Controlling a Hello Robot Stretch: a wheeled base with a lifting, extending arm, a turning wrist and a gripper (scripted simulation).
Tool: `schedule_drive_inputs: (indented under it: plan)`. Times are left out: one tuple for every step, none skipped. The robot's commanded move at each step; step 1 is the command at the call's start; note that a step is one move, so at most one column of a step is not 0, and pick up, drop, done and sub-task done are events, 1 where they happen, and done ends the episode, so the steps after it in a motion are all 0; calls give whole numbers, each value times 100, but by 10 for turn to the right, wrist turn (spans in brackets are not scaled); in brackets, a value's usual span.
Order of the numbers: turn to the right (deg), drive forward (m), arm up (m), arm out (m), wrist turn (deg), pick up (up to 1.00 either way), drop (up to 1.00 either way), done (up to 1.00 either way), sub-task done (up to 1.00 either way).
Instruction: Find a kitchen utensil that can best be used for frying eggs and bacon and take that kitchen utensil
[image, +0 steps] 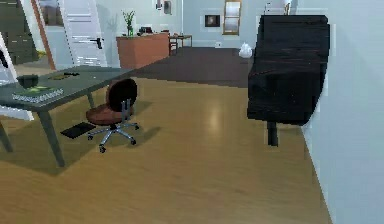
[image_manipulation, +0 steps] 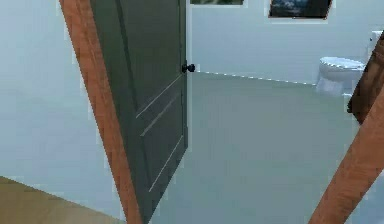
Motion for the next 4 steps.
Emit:
schedule_drive_inputs:
  plan:
    - [0, 100, 0, 0, 0, 0, 0, 0, 0]
    - [0, 100, 0, 0, 0, 0, 0, 0, 0]
    - [0, 100, 0, 0, 0, 0, 0, 0, 0]
    - [0, 100, 0, 0, 0, 0, 0, 0, 0]
